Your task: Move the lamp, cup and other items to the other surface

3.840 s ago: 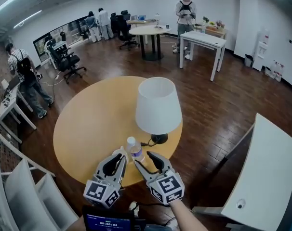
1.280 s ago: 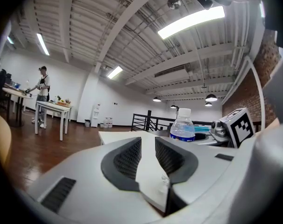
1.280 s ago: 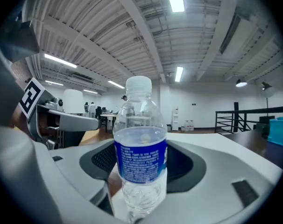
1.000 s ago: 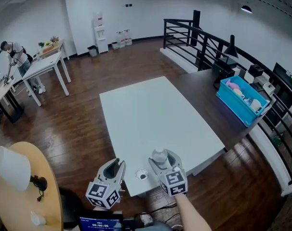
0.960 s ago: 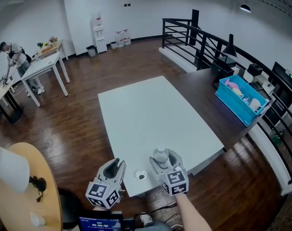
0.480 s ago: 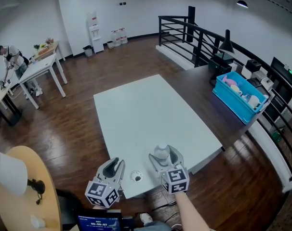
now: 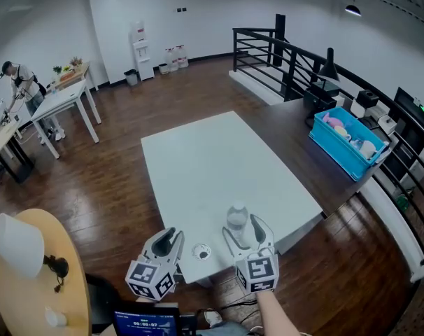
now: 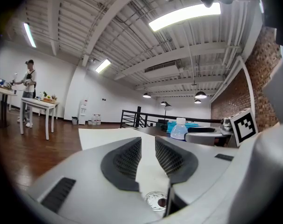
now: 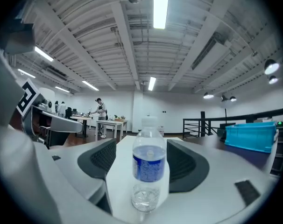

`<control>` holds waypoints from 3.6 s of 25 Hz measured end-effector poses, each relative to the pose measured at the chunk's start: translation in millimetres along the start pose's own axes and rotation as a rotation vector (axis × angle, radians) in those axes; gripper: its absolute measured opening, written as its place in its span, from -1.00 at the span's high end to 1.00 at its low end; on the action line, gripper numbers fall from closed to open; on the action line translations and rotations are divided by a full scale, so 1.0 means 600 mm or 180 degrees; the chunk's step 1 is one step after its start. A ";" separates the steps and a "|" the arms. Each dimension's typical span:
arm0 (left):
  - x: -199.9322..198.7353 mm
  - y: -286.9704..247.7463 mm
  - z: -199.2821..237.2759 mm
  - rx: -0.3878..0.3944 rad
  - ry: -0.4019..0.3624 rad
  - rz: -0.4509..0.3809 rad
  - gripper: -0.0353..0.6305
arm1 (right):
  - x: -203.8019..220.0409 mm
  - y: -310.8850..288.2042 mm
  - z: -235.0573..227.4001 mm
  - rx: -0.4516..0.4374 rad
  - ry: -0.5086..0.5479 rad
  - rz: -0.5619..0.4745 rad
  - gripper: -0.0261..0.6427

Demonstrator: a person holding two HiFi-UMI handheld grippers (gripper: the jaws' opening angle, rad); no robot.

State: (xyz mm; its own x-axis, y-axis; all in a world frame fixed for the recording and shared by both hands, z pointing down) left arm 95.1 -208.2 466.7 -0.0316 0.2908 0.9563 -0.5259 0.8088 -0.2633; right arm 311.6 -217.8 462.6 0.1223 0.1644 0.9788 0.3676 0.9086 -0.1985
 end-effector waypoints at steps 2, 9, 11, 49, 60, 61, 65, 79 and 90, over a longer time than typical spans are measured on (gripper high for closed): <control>-0.002 0.011 0.000 -0.0005 -0.0001 -0.0004 0.59 | -0.022 0.014 0.030 -0.0069 0.0083 -0.0110 -0.02; -0.008 0.070 0.031 -0.0038 -0.0174 -0.0077 0.81 | -0.063 -0.002 0.166 -0.0569 0.0162 -0.0333 0.49; -0.014 0.100 0.056 -0.0131 -0.0172 -0.0109 0.87 | -0.079 -0.015 0.219 -0.0787 0.0179 -0.0338 0.60; 0.019 0.431 0.219 -0.1697 0.0095 -0.0364 0.88 | -0.123 -0.051 0.646 -0.2845 0.0494 -0.0387 0.86; 0.035 0.488 0.238 -0.2052 0.0051 -0.0445 0.87 | -0.116 -0.058 0.703 -0.3143 0.0229 -0.0548 0.81; 0.037 0.496 0.238 -0.2087 0.0043 -0.0448 0.86 | -0.115 -0.055 0.713 -0.3202 0.0220 -0.0546 0.80; 0.049 0.542 0.236 -0.2299 0.0065 -0.0466 0.82 | -0.110 -0.038 0.759 -0.3441 0.0230 -0.0476 0.80; 0.151 0.815 0.220 -0.3630 0.0461 -0.0498 0.76 | -0.032 0.061 0.991 -0.4587 0.0591 -0.0065 0.48; 0.235 0.997 0.200 -0.4272 0.0748 -0.0393 0.76 | 0.092 0.107 1.166 -0.4894 0.0993 0.0418 -0.04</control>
State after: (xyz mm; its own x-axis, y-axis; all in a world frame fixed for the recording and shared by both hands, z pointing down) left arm -326.0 254.9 459.6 0.1695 0.1517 0.9738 0.7104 0.6661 -0.2274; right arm -302.9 118.1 539.4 0.3339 -0.0514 0.9412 0.8643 -0.3818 -0.3275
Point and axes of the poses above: the fingertips, and each gripper's own axes: y backward along the fingers, z to its left, x out of its underside, the point moved 5 cm from there along y, backward along the fingers, and after that the axes turned 8 degrees about z, right-handed, at the moved point
